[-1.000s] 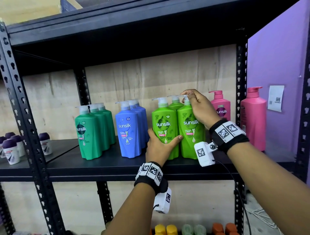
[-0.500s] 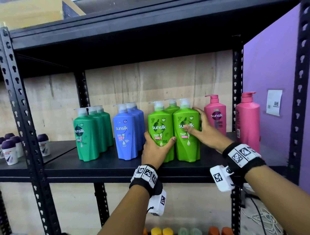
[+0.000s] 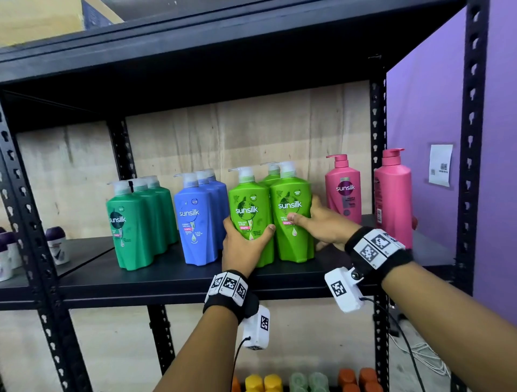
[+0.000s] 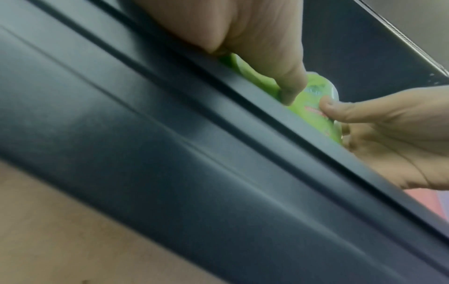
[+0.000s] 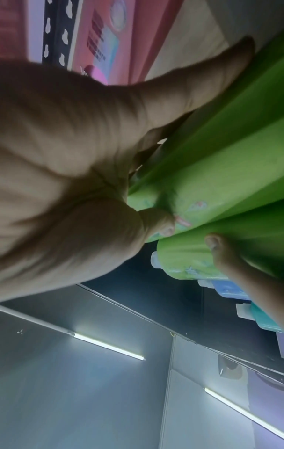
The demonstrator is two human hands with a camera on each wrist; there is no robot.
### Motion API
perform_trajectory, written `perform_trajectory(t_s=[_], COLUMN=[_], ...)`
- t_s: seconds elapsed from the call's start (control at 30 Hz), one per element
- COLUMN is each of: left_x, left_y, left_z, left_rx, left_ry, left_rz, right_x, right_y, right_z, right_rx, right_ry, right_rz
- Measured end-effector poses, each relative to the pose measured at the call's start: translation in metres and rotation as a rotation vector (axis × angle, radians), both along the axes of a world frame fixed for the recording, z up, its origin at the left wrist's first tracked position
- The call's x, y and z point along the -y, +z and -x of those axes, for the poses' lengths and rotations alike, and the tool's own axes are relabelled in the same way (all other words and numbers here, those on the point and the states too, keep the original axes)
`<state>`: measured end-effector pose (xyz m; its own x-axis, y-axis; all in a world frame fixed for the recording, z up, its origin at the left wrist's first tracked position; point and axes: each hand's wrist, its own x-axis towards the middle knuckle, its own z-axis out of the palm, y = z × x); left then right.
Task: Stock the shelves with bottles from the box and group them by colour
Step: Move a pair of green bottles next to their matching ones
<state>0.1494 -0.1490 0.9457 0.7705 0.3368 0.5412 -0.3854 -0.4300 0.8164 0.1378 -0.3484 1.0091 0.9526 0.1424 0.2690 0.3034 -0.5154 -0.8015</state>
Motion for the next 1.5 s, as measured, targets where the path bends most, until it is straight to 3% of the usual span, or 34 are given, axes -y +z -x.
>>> perform_trajectory(t_s=[0.3,0.63,1.5], left_x=[-0.005,-0.004,-0.004], left_y=[-0.002,-0.004,-0.003], left_z=[-0.005,-0.006,-0.004], left_rx=[0.041,0.043,0.026], left_ry=[0.055,0.07,0.08], left_rz=[0.048,0.041,0.024], right_x=[-0.03,-0.053,-0.057], right_y=[0.009,0.004,0.01], right_z=[-0.045,-0.082,-0.084], right_rx=[-0.117,-0.074,-0.137], right_ry=[-0.056,-0.081,-0.058], right_rz=[-0.25,-0.395,-0.437])
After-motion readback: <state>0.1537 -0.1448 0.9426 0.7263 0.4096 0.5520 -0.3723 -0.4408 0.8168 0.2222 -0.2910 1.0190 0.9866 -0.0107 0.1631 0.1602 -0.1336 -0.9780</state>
